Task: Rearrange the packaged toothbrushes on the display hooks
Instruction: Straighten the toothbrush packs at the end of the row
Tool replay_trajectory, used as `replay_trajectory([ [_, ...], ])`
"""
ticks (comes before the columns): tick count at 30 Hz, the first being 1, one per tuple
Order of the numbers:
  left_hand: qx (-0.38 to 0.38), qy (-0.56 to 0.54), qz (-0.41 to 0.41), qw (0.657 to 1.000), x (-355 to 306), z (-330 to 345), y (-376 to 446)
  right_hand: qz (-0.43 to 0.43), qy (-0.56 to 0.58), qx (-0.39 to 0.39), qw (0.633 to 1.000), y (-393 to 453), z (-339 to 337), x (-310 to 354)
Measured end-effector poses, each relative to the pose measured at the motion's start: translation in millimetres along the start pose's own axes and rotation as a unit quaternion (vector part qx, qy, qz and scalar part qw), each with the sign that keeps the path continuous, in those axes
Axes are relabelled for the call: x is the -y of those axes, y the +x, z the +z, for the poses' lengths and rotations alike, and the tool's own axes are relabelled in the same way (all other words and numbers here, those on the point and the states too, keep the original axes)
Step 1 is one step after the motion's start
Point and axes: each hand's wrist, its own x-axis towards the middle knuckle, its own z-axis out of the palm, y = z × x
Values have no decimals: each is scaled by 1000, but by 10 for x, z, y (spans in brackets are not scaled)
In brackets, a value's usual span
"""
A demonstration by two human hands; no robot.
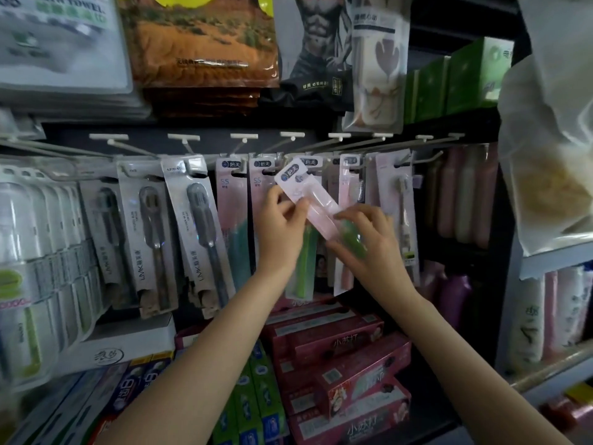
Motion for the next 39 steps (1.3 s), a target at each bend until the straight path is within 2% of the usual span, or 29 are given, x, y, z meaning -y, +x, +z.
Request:
replay_trajectory([
  [3, 11, 31, -2, 999, 43, -11, 112, 157, 88, -68, 981, 55, -17, -105],
  [5, 20, 53, 0, 998, 67, 3, 160, 246, 89, -33, 964, 53, 12, -224],
  [8, 25, 76, 4, 997, 74, 13, 255, 289, 99, 46, 951, 71, 83, -289],
  [12, 65, 140, 54, 987, 41, 49, 330, 289, 98, 59, 950, 146, 143, -260],
  [17, 64, 203, 41, 976, 12, -3, 389, 303, 67, 88, 947, 201, 219, -248],
  [24, 75, 232, 47, 969, -1, 1, 435, 304, 97, 51, 946, 161, 53, -203],
  [27, 65, 246, 59, 965, 16, 27, 432, 291, 113, 58, 948, 144, -61, -220],
  [31, 47, 261, 67, 962, 40, 40, 458, 276, 80, 74, 955, 160, -158, -265],
  [34, 41, 275, 69, 958, 74, 29, 465, 275, 26, 43, 960, 158, -178, -287],
  [37, 38, 277, 73, 957, 104, 21, 458, 246, -117, -6, 962, 150, -225, -263],
  [39, 35, 282, 80, 955, 122, 25, 458, 231, -210, 13, 950, 156, -264, -242],
])
